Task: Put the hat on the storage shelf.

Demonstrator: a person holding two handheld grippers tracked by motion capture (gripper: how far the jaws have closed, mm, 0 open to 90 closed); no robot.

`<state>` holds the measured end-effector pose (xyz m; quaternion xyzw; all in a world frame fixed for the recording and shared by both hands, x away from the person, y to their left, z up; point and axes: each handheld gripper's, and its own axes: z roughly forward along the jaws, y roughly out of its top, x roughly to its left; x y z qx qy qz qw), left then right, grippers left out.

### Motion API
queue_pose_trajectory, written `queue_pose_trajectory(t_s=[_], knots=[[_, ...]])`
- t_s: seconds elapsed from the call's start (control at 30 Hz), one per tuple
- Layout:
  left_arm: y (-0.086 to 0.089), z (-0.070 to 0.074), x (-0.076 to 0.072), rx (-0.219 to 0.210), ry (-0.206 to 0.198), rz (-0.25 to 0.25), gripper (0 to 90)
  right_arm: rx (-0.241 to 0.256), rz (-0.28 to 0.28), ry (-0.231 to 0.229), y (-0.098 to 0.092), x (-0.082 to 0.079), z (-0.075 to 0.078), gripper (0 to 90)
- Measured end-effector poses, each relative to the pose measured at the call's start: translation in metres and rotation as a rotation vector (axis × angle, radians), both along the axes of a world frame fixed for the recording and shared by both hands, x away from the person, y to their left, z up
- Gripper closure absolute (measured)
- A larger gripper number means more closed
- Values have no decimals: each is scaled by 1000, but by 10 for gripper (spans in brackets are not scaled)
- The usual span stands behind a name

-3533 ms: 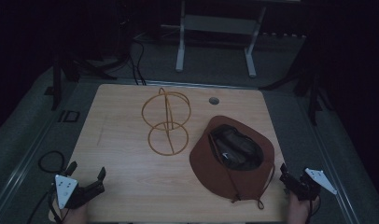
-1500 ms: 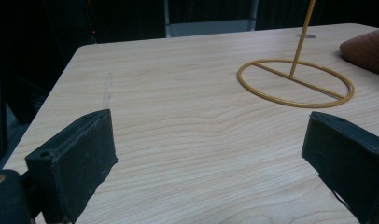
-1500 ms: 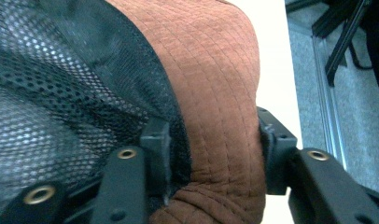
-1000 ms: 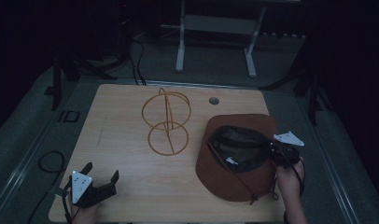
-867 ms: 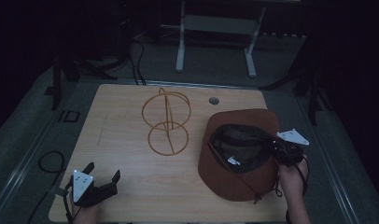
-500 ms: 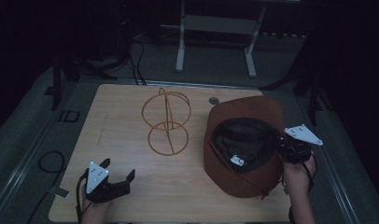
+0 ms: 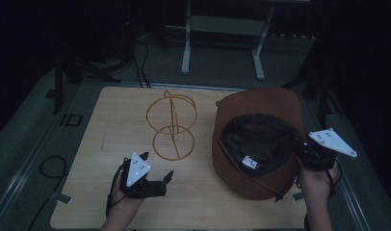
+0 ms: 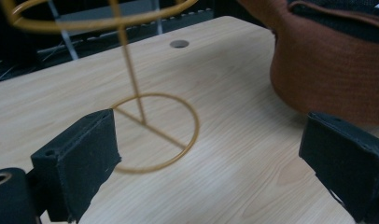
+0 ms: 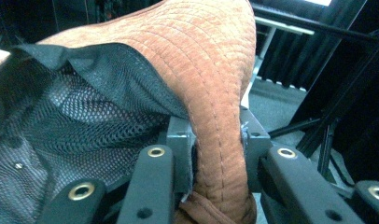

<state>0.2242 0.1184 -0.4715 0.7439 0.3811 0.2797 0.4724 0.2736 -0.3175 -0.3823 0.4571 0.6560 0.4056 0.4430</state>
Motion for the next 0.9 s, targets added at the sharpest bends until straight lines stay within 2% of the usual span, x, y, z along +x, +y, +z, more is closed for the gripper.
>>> queue_pose_trajectory(t_s=[0.2,0.4,0.47,0.6,0.67,0.8,0.83,0.9], knots=[[-32,16,16,40,22,-67,49,4,24,-20,1,-11,5,719],[-55,24,38,-4,76,-119,50,3,35,-46,3,-22,8,719],[-63,28,44,-5,77,-95,49,3,36,-51,4,-25,9,719],[-80,41,54,-40,68,-121,50,-1,47,-65,5,-31,9,719],[-90,45,59,-40,66,-137,50,-4,50,-70,7,-33,9,718],[-109,48,71,-38,86,-139,50,-10,60,-83,10,-37,10,718],[-113,48,74,-27,91,-133,50,-13,62,-86,10,-39,11,718],[-118,47,80,-37,118,-132,54,-9,69,-99,11,-41,12,719]])
